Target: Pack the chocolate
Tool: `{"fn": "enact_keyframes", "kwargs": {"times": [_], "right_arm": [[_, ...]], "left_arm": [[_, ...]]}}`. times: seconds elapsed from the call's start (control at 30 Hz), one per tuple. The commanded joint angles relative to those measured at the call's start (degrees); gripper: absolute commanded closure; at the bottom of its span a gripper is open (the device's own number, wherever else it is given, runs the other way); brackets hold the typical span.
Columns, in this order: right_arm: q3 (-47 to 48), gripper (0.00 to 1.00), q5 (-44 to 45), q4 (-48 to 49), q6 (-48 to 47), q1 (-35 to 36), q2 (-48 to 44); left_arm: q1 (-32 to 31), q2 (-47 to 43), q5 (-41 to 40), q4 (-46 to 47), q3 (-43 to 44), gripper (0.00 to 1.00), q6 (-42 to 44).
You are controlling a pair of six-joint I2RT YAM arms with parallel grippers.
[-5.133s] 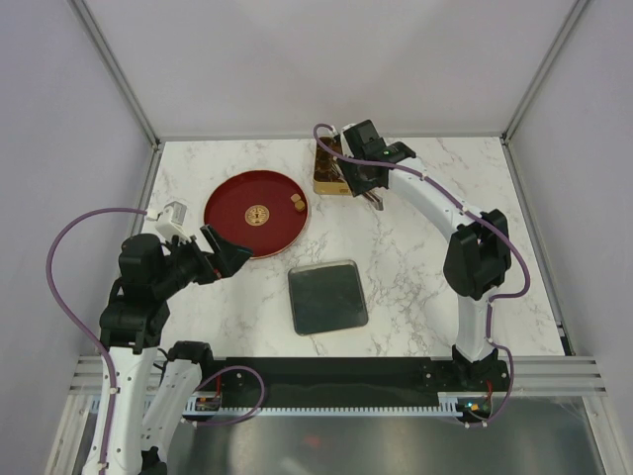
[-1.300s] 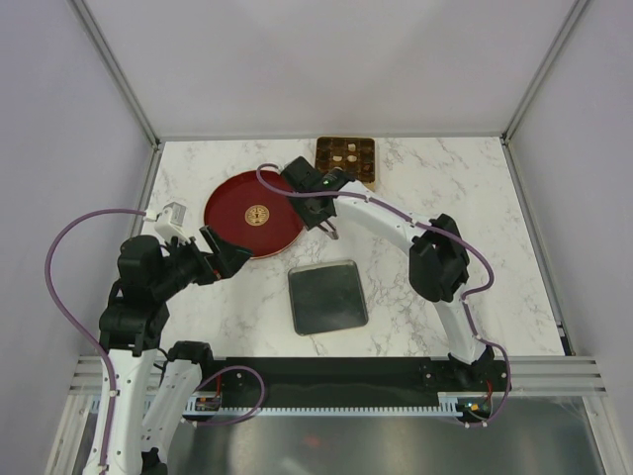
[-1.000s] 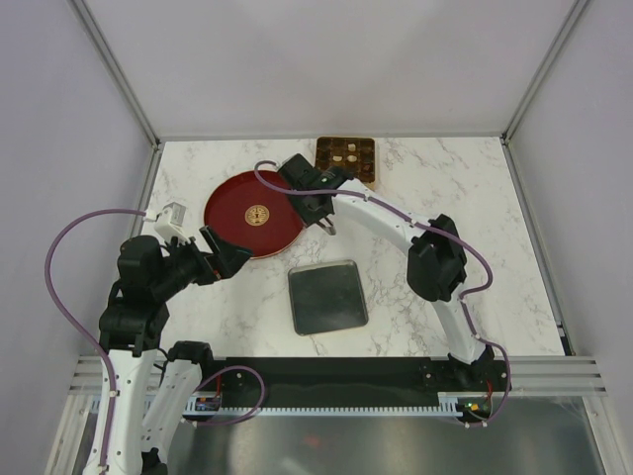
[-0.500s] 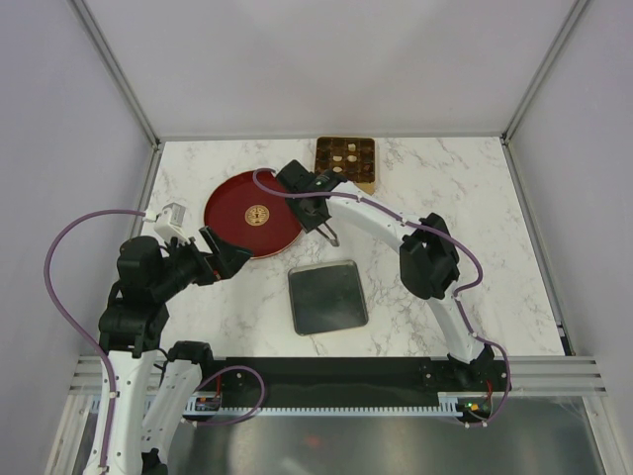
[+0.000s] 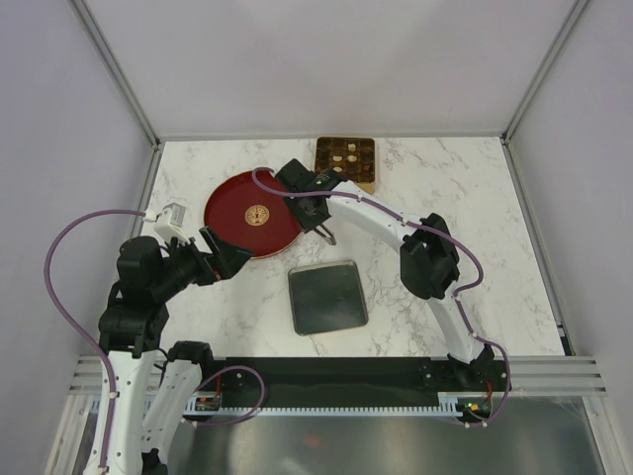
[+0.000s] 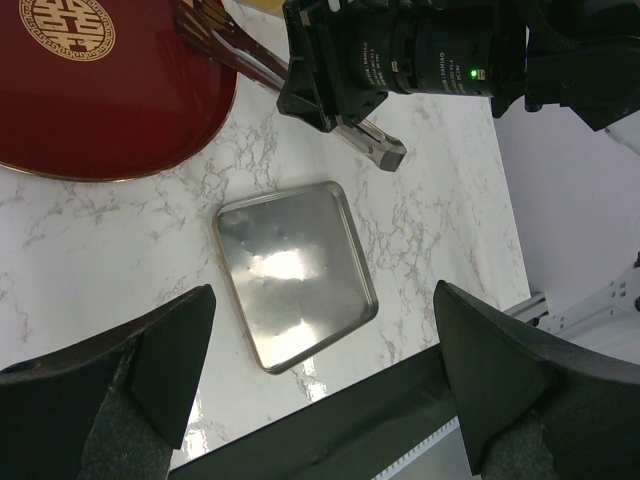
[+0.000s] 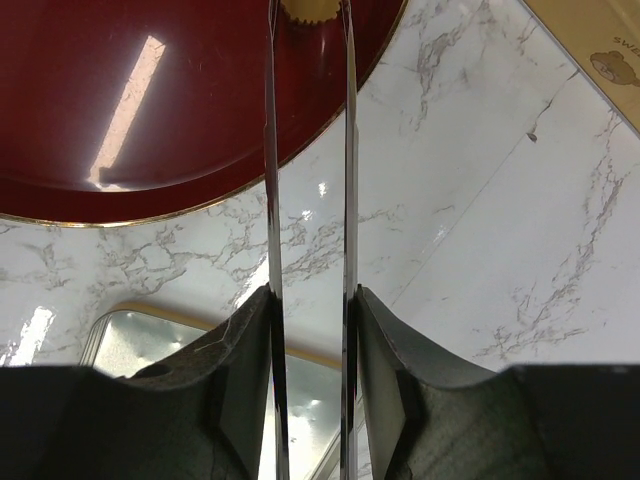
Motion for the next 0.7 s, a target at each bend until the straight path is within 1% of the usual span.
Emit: {"fn": "enact_keyframes", "kwargs": {"times": [0.0, 0.33, 0.5, 0.67], "right_arm": [[0.61, 0.57, -0.10, 0.61, 0.65, 0.33, -2.61], [1.05, 0.63, -0.71, 0.87, -0.14, -0.02, -5.94], [0.70, 0.63, -1.41, 1.40, -0.66, -1.95, -9.11], [-0.44, 0.63, -1.24, 2.19, -1.28, -6.43, -11.57]], "left_arm": [[0.23, -0.59, 1.55, 1.72, 1.40, 0.02, 0.58], [0.23, -0.86, 1.47, 1.63, 1.14, 0.02, 0.49], [0.23, -0.77, 1.38, 1.63, 0.78, 0.02, 0.49], [0.23, -0.77, 1.12, 1.54, 0.61, 0.02, 0.31]]}}
